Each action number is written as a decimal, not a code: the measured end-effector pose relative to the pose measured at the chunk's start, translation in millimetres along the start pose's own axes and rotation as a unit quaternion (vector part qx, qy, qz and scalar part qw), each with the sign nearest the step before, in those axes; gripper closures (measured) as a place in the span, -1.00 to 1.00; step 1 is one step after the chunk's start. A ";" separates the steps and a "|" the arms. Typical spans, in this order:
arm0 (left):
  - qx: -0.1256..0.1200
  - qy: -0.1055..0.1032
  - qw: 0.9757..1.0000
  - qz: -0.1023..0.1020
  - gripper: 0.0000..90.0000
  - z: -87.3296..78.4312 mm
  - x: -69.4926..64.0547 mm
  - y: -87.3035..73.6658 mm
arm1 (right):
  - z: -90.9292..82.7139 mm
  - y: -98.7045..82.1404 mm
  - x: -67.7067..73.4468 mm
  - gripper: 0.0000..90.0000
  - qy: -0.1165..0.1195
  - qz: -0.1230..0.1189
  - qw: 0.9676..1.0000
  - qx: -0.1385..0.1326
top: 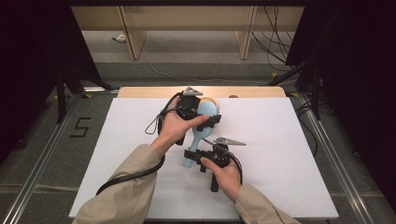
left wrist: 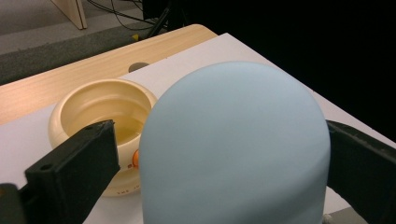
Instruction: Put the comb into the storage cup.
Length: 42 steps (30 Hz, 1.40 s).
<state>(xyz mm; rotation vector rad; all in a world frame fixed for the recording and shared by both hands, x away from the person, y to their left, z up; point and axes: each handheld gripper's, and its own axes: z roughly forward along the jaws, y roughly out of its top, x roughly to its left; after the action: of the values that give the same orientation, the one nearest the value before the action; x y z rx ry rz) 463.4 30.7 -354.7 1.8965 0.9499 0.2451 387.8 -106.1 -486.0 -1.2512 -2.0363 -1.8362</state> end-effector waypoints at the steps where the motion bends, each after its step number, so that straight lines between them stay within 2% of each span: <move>1: 0.000 0.000 1.000 0.000 -0.98 0.4 -0.1 -0.3 | 0.0 0.0 0.0 0.51 0.000 0.000 1.000 0.001; 17: 0.012 0.004 1.000 0.000 -0.88 4.3 -1.0 -2.4 | -0.2 0.2 -0.5 0.51 -0.002 -0.003 1.000 -0.002; 22: 0.012 0.004 1.000 0.000 -0.80 4.2 -1.2 -2.6 | -0.3 0.2 -0.6 0.51 -0.002 -0.002 1.000 -0.001; 28: 0.007 0.000 1.000 -0.004 -0.59 3.2 -1.2 -3.0 | -0.4 0.0 -1.1 0.51 -0.003 0.002 1.000 -0.001; 42: -0.005 -0.002 1.000 0.001 -0.57 -1.4 -3.0 -4.0 | -0.6 0.9 -0.3 0.50 -0.007 -0.008 1.000 -0.002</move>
<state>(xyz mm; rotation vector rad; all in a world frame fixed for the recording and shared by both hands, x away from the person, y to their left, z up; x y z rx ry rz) 458.6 30.5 -356.6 1.8889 0.9425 0.2462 388.3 -106.7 -485.4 -1.2550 -2.0569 -1.8451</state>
